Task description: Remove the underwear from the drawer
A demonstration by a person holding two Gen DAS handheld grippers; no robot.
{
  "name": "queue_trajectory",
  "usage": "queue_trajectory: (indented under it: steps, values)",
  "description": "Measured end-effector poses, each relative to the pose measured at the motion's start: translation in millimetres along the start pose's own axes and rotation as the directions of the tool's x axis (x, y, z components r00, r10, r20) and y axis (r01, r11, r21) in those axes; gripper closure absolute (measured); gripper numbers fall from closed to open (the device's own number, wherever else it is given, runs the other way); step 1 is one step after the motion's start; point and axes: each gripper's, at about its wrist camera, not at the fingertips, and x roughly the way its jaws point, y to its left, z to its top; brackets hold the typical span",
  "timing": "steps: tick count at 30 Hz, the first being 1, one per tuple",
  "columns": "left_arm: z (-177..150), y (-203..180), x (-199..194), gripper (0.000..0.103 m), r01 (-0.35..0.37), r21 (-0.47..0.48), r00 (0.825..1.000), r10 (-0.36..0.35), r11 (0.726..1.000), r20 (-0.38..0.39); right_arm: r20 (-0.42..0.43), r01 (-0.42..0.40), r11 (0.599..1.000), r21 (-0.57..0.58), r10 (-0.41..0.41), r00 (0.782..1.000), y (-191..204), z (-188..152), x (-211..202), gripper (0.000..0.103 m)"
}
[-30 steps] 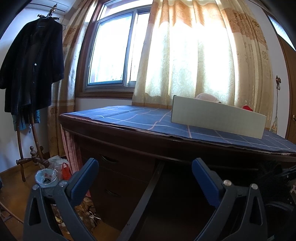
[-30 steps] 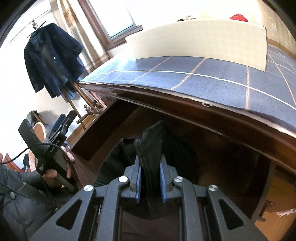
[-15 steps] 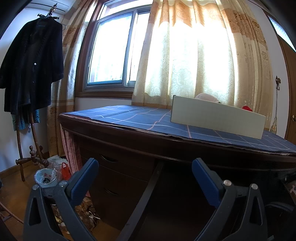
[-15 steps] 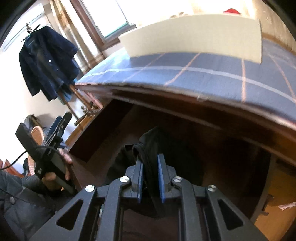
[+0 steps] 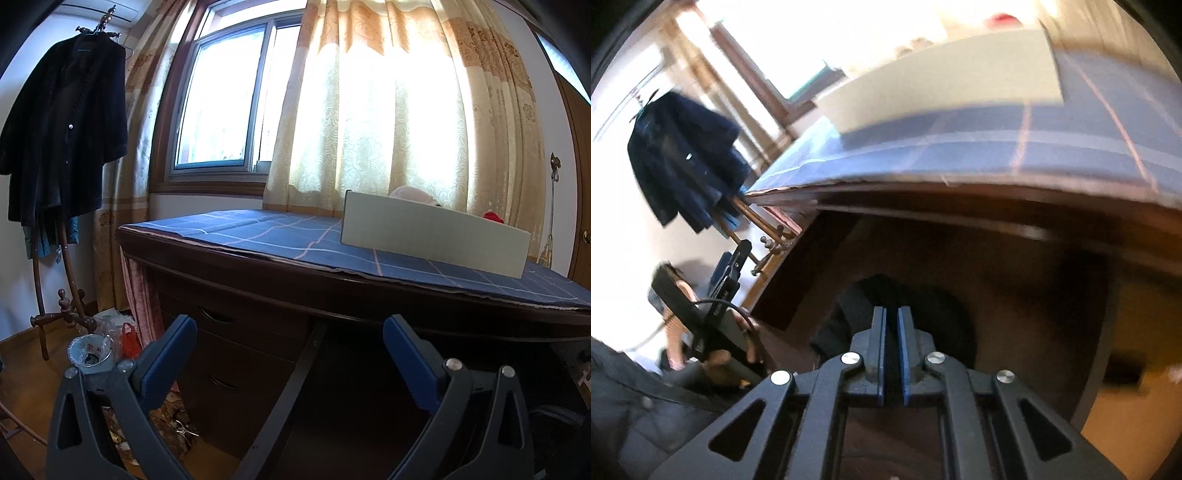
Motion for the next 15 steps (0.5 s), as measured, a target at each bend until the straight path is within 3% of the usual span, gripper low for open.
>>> queue_trajectory:
  steps: [2,3,4,7,9,12,15]
  values:
    - [0.2,-0.7,0.4,0.000,0.000,0.000,1.000,0.000,1.000,0.000,-0.059,0.010,0.997,0.078,-0.005,0.998,-11.1,-1.0,9.2,0.063]
    - [0.3,-0.6,0.5,0.000,0.000,0.001,1.000,0.000,1.000,0.000,-0.078,0.004,0.992,0.126,0.006,0.997,-17.6,-1.8,14.7,0.028]
    - [0.4,-0.4,0.6,0.000,0.001,0.001,1.000,-0.001,1.000,0.001,-0.085,-0.006,0.985,0.174,0.021,0.996,-23.7,-3.1,19.5,0.008]
    - [0.0,-1.4,0.3,0.000,0.002,0.005,1.000,-0.002,1.000,0.003,-0.093,-0.048,0.933,0.357,0.086,0.992,-47.5,-8.5,36.0,0.008]
    - [-0.1,-2.2,0.2,0.000,0.001,0.007,1.000,-0.002,1.000,0.006,-0.121,-0.022,0.897,0.442,0.084,0.989,-58.7,-12.4,46.2,0.008]
    - [-0.9,-3.0,0.2,0.000,0.002,0.008,1.000,-0.002,1.000,0.008,-0.174,0.003,0.848,0.530,0.105,0.979,-67.1,-22.5,63.1,0.008]
    - [-0.9,-3.5,0.2,0.000,0.002,0.010,1.000,-0.002,1.000,0.009,-0.230,0.016,0.839,0.543,0.130,0.964,-58.2,-28.6,83.2,0.008]
